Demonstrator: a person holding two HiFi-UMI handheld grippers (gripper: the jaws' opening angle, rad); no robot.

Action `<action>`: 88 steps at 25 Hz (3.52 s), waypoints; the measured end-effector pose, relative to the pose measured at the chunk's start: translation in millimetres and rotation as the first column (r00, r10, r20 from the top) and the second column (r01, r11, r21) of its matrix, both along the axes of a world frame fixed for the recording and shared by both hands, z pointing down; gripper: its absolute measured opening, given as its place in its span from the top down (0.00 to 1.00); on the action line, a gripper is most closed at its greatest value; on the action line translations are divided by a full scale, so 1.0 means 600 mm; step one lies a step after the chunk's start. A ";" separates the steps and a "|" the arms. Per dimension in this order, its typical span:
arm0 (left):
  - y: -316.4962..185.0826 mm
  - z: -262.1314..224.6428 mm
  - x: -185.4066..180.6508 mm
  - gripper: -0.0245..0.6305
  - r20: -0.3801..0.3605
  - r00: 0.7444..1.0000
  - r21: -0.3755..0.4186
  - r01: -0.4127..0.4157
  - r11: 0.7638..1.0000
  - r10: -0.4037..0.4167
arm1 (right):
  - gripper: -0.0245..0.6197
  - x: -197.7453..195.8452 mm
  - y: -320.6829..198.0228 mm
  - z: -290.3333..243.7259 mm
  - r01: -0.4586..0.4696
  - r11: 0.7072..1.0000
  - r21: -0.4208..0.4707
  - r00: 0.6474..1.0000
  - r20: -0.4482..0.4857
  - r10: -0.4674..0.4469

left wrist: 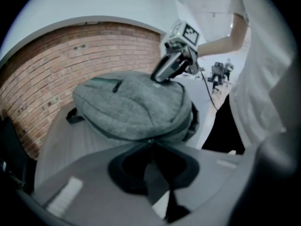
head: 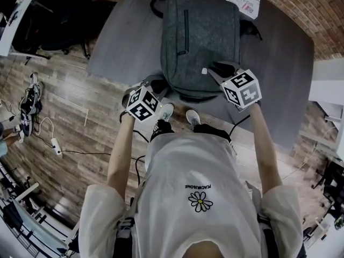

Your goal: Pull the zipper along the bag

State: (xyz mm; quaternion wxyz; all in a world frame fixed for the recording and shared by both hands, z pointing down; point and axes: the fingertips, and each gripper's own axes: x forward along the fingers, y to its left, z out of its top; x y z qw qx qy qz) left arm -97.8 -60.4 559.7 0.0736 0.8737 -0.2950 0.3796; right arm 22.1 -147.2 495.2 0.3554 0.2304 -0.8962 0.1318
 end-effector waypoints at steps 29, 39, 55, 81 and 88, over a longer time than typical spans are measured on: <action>0.114 0.013 0.110 0.95 -0.074 0.953 -0.248 -0.303 0.920 0.294 | 0.91 -0.003 -0.008 0.018 -0.045 0.999 -0.027 0.998 0.045 0.046; 0.077 0.012 0.063 0.96 -0.026 0.985 -0.117 0.168 0.979 -0.172 | 0.96 -0.097 0.029 -0.073 0.209 0.978 -0.014 0.975 0.082 -0.207; -0.005 0.005 -0.202 0.96 0.197 0.955 -0.051 0.238 0.970 -0.224 | 0.96 -0.331 -0.021 0.028 0.232 0.928 -0.291 0.957 -0.103 -0.272; 0.062 0.006 0.029 0.96 -0.046 0.921 -0.232 0.368 0.900 -0.388 | 0.96 -0.272 -0.127 -0.067 0.271 0.962 0.041 0.959 -0.095 -0.266; 0.057 0.008 0.031 0.96 0.006 0.930 -0.198 0.362 0.911 -0.369 | 0.96 -0.178 -0.251 -0.047 0.141 0.989 0.035 0.959 -0.254 -0.128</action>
